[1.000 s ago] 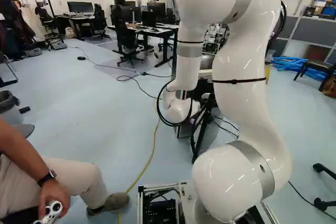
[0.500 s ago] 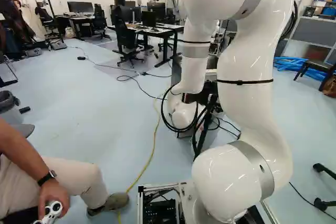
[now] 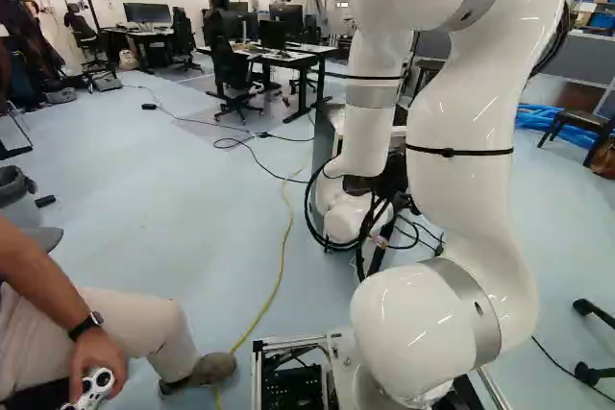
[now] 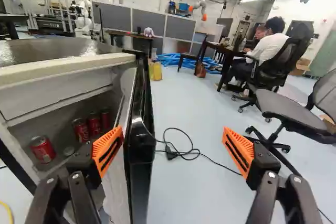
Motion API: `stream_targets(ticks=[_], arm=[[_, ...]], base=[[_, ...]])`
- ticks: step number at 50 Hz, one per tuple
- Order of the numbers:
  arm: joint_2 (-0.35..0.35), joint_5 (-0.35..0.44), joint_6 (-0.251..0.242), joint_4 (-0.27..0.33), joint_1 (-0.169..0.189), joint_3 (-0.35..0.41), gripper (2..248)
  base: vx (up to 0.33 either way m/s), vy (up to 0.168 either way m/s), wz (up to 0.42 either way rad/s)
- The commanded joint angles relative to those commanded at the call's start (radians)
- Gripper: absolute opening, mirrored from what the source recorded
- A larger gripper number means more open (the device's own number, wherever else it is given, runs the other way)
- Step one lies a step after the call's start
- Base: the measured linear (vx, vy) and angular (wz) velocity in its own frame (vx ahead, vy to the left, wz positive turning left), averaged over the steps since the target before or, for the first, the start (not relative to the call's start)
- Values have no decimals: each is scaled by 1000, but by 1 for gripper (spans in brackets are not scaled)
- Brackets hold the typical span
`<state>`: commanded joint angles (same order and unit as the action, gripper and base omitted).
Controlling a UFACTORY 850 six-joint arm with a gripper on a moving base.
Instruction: Grab a drink from the fridge
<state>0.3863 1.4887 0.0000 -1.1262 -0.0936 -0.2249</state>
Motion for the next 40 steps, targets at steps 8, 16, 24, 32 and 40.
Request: stream_targets(ticks=[8, 16, 24, 32, 40], arm=[[-9, 0, 0, 0, 32, 15, 247], [-15, 0, 0, 0, 65, 27, 247], [-19, 0, 0, 0, 102, 34, 247], [-21, 0, 0, 0, 142, 36, 247], [-20, 0, 0, 0, 184, 36, 247]], base=[[0, 0, 0], [0, 0, 0], [0, 0, 0], [0, 0, 0], [0, 0, 0]])
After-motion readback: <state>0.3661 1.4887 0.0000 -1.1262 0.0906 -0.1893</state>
